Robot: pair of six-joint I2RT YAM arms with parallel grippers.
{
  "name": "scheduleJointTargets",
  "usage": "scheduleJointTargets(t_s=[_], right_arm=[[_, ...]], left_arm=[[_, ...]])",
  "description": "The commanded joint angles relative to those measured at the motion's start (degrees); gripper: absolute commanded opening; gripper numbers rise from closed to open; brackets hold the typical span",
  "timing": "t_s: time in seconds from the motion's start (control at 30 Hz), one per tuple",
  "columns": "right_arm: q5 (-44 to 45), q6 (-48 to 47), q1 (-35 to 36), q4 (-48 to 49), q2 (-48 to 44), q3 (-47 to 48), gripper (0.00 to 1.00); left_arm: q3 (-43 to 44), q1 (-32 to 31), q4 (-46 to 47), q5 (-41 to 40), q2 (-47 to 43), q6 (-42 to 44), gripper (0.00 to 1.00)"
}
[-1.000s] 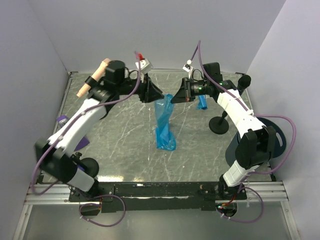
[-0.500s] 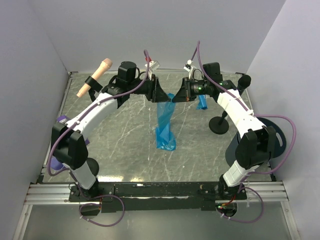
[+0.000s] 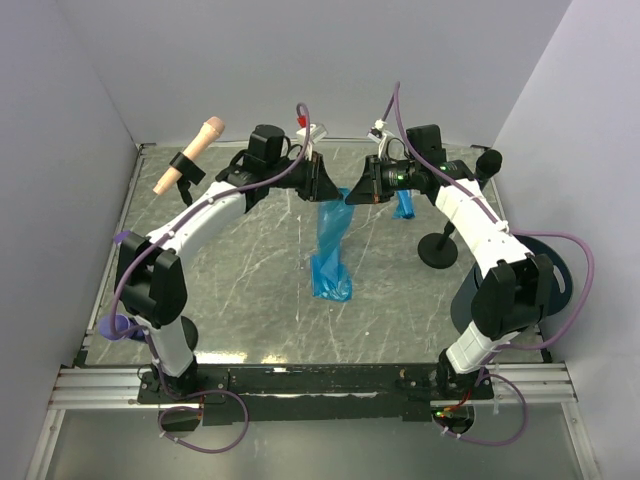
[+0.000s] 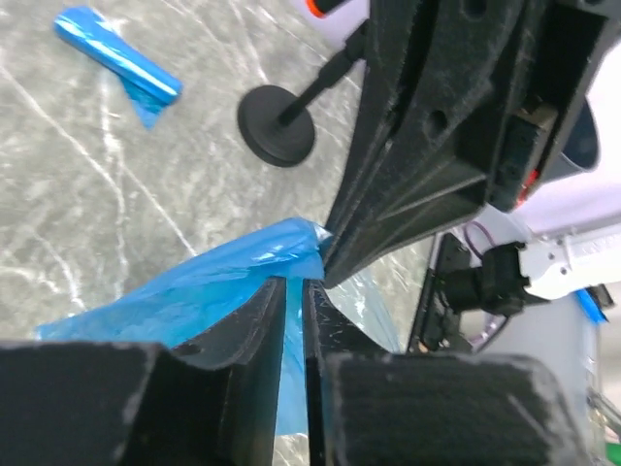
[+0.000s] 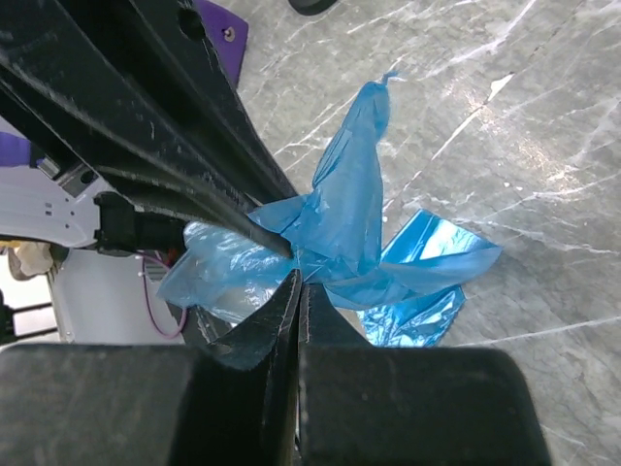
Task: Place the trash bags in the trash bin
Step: Unfold the trash bag at the center of the board.
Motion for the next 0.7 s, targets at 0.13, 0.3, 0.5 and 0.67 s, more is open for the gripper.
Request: scheduleJointTargets(t_s=[0.13, 0.3, 0.5, 0.67], right_arm=[[0.9, -1.8, -0.1, 0.0, -2.8, 2.1, 0.00], [1.0, -2.0, -0.1, 0.0, -3.1, 2.1, 0.00], [1.9, -2.4, -0.1, -0.1, -3.7, 1.9, 0.00], [1.6, -2.1, 0.0, 0.2, -3.8, 1.4, 0.00]], left_arm=[[1.3, 1.2, -1.3, -6.0, -3.4, 2.2, 0.50], [2.4, 1.1, -2.5, 0.5, -0.5, 0.7, 0.55], [1.8, 0.6, 3.2, 11.6, 1.1, -2.8, 0.52], [4.7, -0.1, -1.1, 12.1, 4.0, -1.3, 0.46]])
